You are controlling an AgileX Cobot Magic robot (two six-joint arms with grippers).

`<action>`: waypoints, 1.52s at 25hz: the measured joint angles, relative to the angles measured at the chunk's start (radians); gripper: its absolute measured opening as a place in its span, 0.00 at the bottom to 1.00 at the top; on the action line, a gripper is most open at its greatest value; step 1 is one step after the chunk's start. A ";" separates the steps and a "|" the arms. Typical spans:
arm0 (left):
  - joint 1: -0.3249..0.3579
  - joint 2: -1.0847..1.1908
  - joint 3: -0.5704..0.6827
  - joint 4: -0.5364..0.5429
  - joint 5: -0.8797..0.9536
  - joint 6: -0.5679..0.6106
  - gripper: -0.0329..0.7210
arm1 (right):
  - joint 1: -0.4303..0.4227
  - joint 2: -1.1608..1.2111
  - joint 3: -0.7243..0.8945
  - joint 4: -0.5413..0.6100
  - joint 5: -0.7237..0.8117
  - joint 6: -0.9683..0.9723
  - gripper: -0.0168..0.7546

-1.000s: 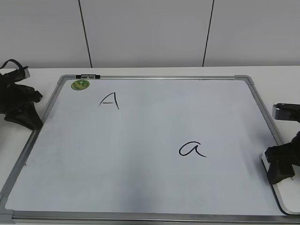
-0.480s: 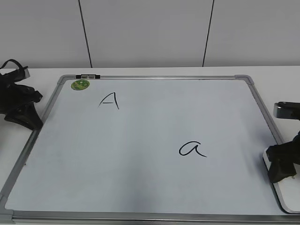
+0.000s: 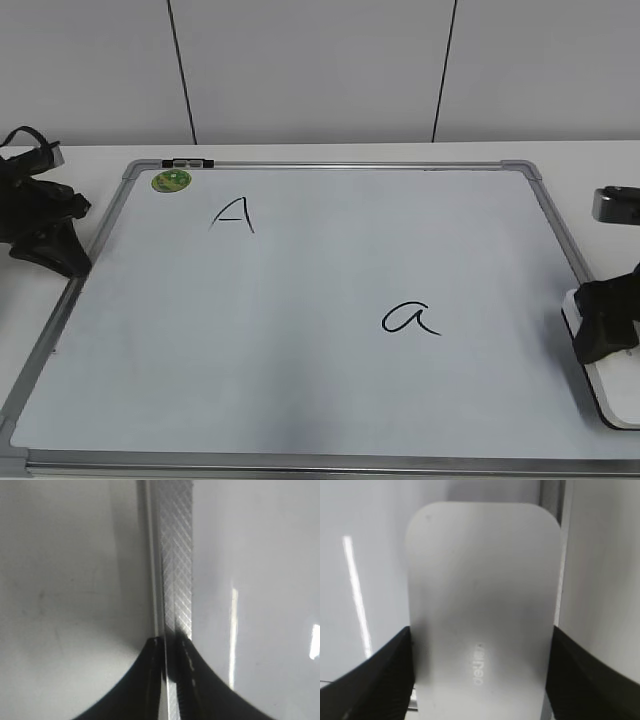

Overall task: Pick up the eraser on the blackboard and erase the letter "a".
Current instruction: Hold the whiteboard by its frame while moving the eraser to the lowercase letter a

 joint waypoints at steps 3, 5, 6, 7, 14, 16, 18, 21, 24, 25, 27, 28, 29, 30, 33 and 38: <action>0.000 0.000 0.000 0.000 0.000 0.000 0.11 | 0.020 0.000 -0.042 0.018 0.030 -0.030 0.71; 0.000 0.000 0.000 0.000 0.000 0.000 0.11 | 0.051 0.000 -0.075 0.023 0.043 -0.044 0.71; 0.000 0.000 0.000 0.000 0.002 0.000 0.11 | 0.071 0.000 -0.090 0.023 0.050 -0.049 0.71; 0.000 0.000 0.000 0.000 0.004 0.000 0.11 | 0.091 0.000 -0.109 0.023 0.058 -0.051 0.71; 0.000 0.000 0.000 -0.003 0.011 0.000 0.11 | 0.178 0.110 -0.273 0.015 0.144 -0.055 0.71; 0.000 0.000 0.000 -0.005 0.011 0.000 0.11 | 0.190 0.158 -0.319 0.011 0.160 -0.057 0.71; 0.000 0.000 0.000 -0.005 0.011 0.000 0.11 | 0.197 0.201 -0.358 0.010 0.169 -0.057 0.71; 0.000 0.000 0.000 -0.005 0.011 0.000 0.11 | 0.205 0.264 -0.416 0.006 0.179 -0.057 0.71; 0.000 0.000 0.000 -0.005 0.010 0.000 0.11 | 0.206 0.330 -0.473 0.004 0.191 -0.057 0.71; 0.000 0.000 0.000 -0.005 0.010 0.000 0.11 | 0.206 0.346 -0.491 0.004 0.195 -0.057 0.71; 0.000 0.000 0.000 -0.005 0.010 0.000 0.11 | 0.206 0.383 -0.521 0.003 0.205 -0.057 0.71; 0.000 0.000 0.000 -0.005 0.010 0.000 0.11 | 0.206 0.397 -0.532 0.003 0.208 -0.057 0.71; 0.000 0.000 0.000 -0.005 0.008 0.000 0.11 | 0.206 0.413 -0.543 0.003 0.214 -0.059 0.71; 0.000 0.000 0.000 -0.005 0.008 0.000 0.11 | 0.207 0.426 -0.552 0.003 0.216 -0.059 0.71; 0.000 0.000 0.000 -0.005 0.008 0.000 0.11 | 0.217 0.456 -0.560 -0.007 0.216 -0.059 0.71; 0.000 0.000 0.000 -0.005 0.004 0.000 0.11 | 0.248 0.472 -0.579 -0.037 0.223 -0.059 0.71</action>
